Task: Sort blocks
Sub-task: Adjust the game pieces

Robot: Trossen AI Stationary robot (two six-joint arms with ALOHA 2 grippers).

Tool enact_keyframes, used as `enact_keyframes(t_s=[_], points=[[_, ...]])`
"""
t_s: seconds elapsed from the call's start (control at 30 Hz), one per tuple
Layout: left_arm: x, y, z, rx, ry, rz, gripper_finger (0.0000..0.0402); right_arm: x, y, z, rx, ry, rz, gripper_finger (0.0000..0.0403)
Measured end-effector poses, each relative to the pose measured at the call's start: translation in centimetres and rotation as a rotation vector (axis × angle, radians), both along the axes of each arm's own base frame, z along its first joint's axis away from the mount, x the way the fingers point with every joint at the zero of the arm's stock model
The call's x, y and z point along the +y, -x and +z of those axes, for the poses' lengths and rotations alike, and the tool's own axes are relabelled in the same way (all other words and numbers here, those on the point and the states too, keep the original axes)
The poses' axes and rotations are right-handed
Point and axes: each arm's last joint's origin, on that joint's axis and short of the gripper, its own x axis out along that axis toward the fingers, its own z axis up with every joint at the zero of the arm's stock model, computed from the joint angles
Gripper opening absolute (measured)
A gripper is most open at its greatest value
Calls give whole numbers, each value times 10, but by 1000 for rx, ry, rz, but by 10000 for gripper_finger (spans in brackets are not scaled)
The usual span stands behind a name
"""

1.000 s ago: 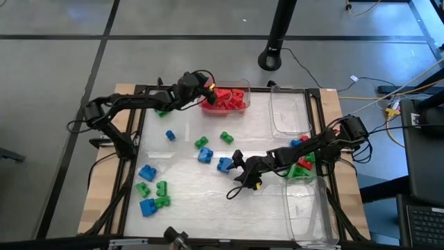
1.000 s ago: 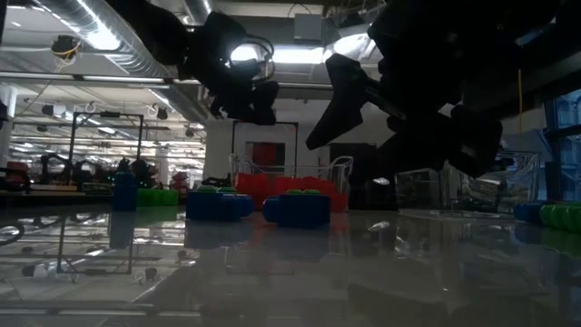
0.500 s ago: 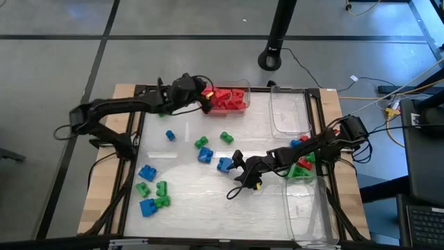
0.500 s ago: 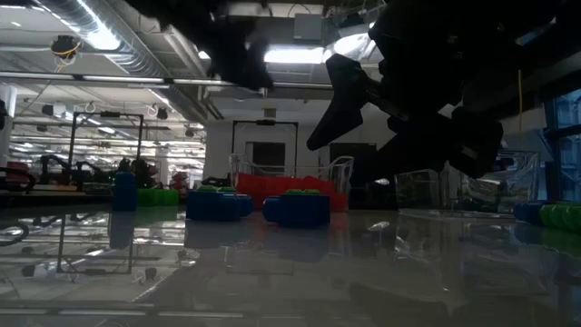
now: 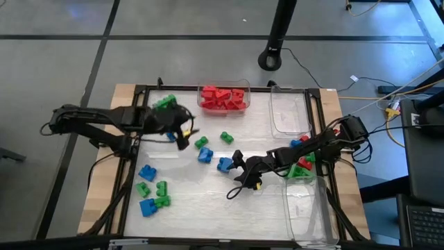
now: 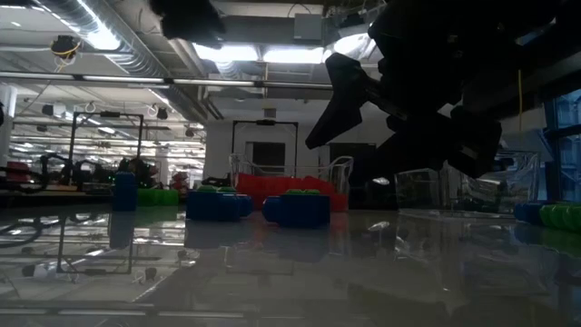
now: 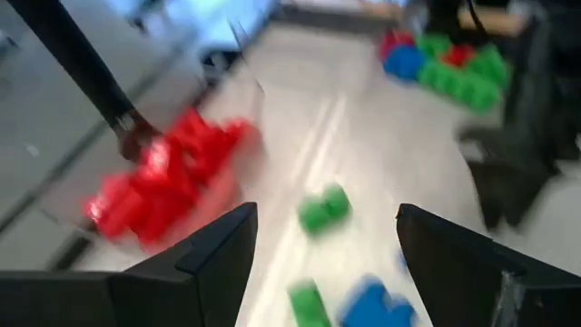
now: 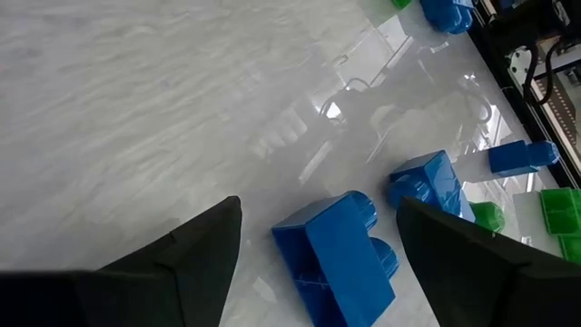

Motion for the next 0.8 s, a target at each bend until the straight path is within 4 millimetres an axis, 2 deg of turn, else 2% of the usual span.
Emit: enact_keyframes(t_s=[0.1, 0.23, 0.43, 0.5, 0.63, 0.8], points=[[-19, 4, -11, 56, 33, -49, 253, 0, 0, 0, 0, 0, 0, 293], [-41, 11, -43, 140, -4, -158, 253, 0, 1, -1, 15, -15, -13, 293], [-50, 16, -93, 21, -20, -181, 253, -4, 0, -2, 24, -32, -49, 293], [-45, 17, -108, -44, -54, -191, 253, -10, -3, 1, -6, -38, -74, 293], [-20, 22, -127, -190, -115, -138, 253, -39, -11, 5, -19, -41, -166, 293], [18, 27, -122, -316, -167, -123, 253, -82, -25, 20, -67, -90, -252, 293]])
